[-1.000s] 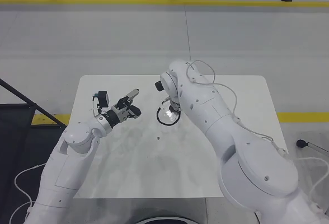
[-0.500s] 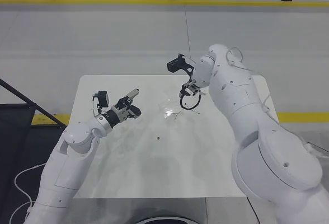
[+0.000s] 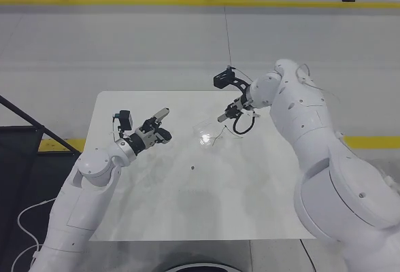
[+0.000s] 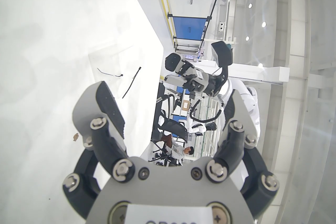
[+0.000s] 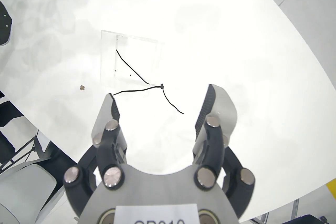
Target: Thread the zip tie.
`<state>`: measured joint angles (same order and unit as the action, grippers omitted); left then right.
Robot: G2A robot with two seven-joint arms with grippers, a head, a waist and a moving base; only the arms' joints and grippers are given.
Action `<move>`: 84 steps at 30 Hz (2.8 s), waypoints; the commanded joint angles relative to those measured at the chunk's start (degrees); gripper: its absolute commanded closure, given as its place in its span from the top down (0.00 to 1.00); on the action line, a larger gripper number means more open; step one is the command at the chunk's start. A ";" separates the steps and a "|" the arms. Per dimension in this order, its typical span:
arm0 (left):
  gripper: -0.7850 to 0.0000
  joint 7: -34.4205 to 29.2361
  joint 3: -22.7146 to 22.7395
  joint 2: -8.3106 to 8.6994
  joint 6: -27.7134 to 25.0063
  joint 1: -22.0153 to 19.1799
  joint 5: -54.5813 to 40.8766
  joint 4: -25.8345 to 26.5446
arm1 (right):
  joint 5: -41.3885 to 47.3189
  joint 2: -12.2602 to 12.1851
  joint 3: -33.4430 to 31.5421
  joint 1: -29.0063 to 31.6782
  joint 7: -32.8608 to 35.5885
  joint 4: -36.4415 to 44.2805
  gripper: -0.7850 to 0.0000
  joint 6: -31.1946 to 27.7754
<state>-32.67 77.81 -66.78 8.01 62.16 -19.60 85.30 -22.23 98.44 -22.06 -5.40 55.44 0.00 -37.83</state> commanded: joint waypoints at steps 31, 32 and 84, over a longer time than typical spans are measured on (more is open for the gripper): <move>1.00 0.00 0.00 0.00 0.00 0.00 0.00 0.00 | -1.93 -5.87 -1.07 0.56 -35.28 0.62 1.00 -20.17; 1.00 0.00 0.00 0.00 0.00 0.00 0.00 0.00 | -1.93 -5.87 -1.07 0.56 -35.28 0.62 1.00 -20.17; 1.00 5.21 -0.47 -0.52 -2.02 -1.68 1.15 1.00 | -4.53 -30.66 -19.65 20.19 -22.43 62.00 1.00 -4.50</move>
<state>-27.43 77.41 -67.29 5.92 60.61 -18.48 86.33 -25.94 69.73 -39.03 11.81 29.40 54.11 -45.50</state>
